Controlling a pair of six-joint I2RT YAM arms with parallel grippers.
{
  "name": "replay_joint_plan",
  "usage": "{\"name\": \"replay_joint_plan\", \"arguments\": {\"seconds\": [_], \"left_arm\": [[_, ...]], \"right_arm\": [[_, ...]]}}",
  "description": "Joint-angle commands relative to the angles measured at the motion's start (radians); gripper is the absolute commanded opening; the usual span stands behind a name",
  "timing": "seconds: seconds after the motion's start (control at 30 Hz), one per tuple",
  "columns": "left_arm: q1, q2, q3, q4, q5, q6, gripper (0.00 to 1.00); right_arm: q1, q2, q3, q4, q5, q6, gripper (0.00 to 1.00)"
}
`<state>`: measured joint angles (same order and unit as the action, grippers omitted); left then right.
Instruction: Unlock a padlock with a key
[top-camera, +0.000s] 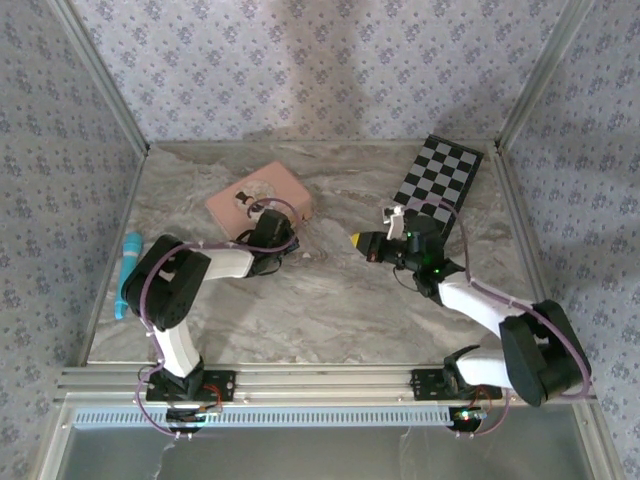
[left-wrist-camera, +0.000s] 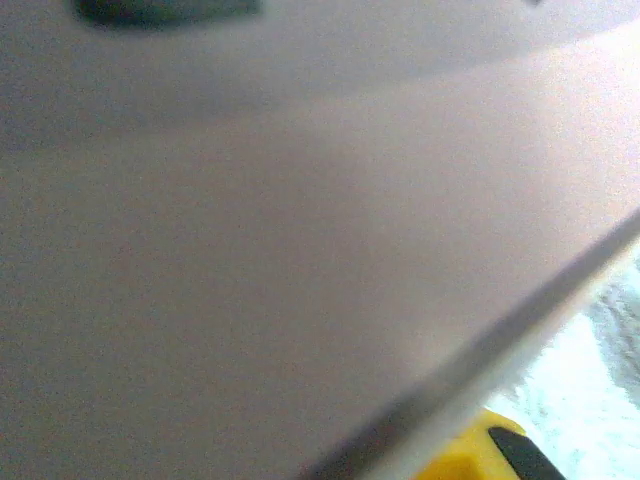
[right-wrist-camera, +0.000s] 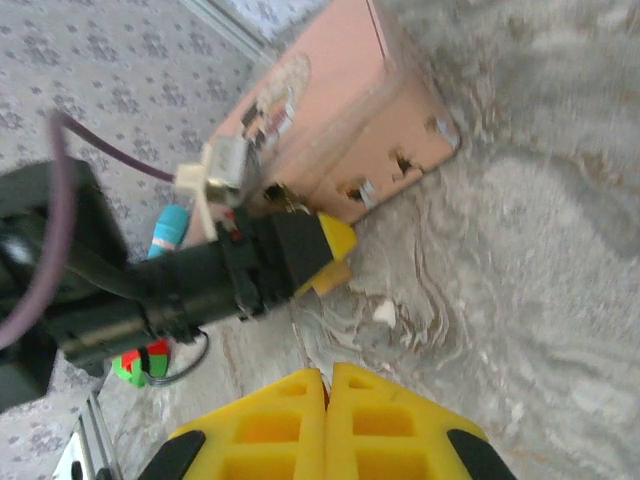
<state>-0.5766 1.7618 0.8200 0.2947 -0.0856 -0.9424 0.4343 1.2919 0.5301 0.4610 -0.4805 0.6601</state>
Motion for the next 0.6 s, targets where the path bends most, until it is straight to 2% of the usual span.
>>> {"name": "replay_joint_plan", "arguments": {"seconds": [0.0,0.3,0.5,0.57], "left_arm": [[0.007,-0.076,-0.020,0.128,0.084,-0.105,0.00],[-0.007,-0.114,-0.051,0.287,0.158,-0.248,0.00],[-0.027,-0.120,-0.061,0.350,0.165,-0.274,0.00],[-0.030,-0.120,-0.064,0.366,0.167,-0.276,0.00]], "right_arm": [[0.036,0.062,-0.029,0.112,0.025,0.093,0.00],[0.117,0.302,-0.015,0.430,0.002,0.279,0.00],[0.110,0.495,-0.004,0.759,-0.032,0.470,0.00],[0.105,0.547,0.011,0.814,-0.044,0.509,0.00]]}}
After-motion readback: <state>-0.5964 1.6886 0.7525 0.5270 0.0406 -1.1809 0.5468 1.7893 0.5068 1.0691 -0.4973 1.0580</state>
